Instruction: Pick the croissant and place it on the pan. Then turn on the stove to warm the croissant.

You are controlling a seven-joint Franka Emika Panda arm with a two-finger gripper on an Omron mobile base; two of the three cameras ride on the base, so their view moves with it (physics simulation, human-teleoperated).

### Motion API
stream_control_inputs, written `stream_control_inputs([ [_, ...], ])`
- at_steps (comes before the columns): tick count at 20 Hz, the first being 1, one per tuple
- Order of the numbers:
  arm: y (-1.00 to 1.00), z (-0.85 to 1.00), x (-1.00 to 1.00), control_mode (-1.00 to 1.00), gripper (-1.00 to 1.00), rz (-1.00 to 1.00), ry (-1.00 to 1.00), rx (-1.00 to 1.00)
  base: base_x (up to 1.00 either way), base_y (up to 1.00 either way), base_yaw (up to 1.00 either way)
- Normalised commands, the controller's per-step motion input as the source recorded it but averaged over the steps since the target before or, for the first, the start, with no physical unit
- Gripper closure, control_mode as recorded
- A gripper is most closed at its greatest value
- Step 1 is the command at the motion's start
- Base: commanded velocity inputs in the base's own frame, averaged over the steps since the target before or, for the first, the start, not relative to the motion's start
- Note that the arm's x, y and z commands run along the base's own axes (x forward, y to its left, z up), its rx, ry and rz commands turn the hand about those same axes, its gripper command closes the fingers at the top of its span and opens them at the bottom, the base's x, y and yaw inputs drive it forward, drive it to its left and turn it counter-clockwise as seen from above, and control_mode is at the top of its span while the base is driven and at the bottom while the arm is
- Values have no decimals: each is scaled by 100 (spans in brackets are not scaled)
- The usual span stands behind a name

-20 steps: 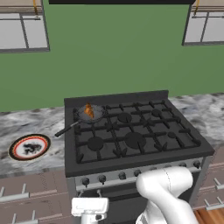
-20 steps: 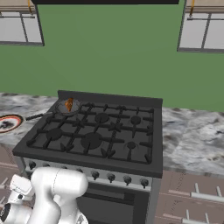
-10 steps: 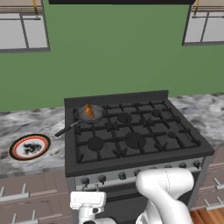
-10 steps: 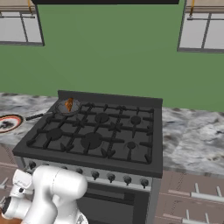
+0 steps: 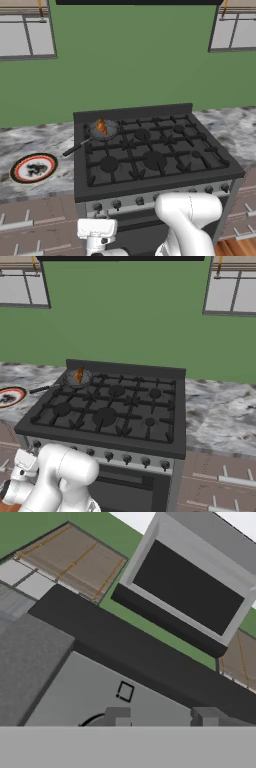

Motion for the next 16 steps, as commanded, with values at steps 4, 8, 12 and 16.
stream_control_inputs([
  [4,-28,0,83,-100,-100,8,-15,2,0,0,0],
  [8,-19,0,71,-100,-100,12,-20,0,0,0,0],
  [12,0,0,52,-100,100,12,-19,0,0,0,0],
  [16,-7,0,49,-100,100,12,-17,1,0,0,0],
])
